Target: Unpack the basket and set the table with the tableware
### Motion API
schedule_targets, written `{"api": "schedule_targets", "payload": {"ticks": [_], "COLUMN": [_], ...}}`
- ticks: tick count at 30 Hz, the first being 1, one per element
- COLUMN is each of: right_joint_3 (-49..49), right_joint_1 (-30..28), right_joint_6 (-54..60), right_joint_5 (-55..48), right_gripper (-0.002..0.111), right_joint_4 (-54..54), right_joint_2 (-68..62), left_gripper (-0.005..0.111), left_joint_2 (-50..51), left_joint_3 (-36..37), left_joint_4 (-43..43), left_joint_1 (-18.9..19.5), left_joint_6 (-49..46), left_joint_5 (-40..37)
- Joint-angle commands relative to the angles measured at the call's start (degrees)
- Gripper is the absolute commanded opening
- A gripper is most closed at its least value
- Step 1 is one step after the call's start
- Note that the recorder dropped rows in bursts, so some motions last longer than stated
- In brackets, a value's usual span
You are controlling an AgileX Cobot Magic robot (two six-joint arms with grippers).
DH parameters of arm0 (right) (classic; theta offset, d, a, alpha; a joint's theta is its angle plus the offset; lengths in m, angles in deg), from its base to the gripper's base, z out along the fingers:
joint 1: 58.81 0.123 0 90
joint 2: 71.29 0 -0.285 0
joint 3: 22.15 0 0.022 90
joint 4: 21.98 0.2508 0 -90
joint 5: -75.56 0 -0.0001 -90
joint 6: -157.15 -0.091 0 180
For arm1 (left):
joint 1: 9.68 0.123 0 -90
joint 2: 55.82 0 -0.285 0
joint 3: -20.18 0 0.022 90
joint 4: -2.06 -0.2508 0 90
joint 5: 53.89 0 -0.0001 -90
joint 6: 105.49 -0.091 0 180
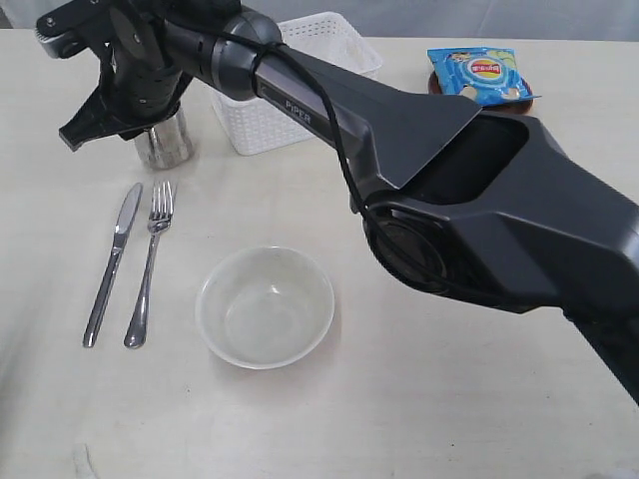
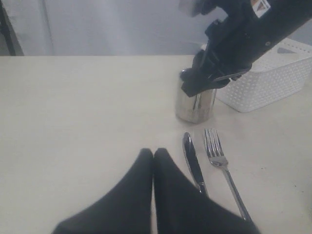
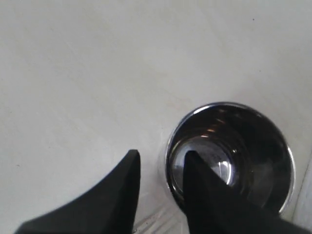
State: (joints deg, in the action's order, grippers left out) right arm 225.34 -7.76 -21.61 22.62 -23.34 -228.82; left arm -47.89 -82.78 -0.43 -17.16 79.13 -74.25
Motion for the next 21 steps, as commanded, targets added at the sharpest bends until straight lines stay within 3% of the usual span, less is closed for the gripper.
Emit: {"api": "schedule_targets", "payload": {"ticks": [1,8,10,13,17,21], "right_joint_3": [0.5,0.5,0.5,0.5,0.5,0.5], "right_joint_1": [-0.3,-0.2,0.5,1.2,1.2,1.2], "right_joint_6": [0.7,1.0,1.0,0.0,-3.0,0.9], "right_joint_5": [-0.2,-4.7,-8.9,-13.6,-16.3,-15.8], "right_gripper": [0.03,0.03,0.022,0.0,-0.001,-0.001], "right_joint_4": [-0.2,0.0,0.0,0.0,1.4,2.6], "right_joint_2": [3.4,9.3,11.5,13.9,16.5,19.6], "left_gripper": [0.0,0.0,0.0,0.0,0.0,0.0], "left_joint_2": [-0.1,-0.1,-0.1,-0.1,-0.1,-0.1], "left_joint_3": [0.2,0.2,0.2,0.2,0.2,0.2], "left_joint_4": [-0.5,-0.5,-0.5,-0.5,-0.5,-0.5], "left_joint_1": [0.1,0.1,0.1,0.1,0.1,0.1], "left_joint_6": [0.2,0.2,0.2,0.2,0.2,0.2], "left_joint_5": [0.6,0.6,0.6,0.6,0.6,0.6]}}
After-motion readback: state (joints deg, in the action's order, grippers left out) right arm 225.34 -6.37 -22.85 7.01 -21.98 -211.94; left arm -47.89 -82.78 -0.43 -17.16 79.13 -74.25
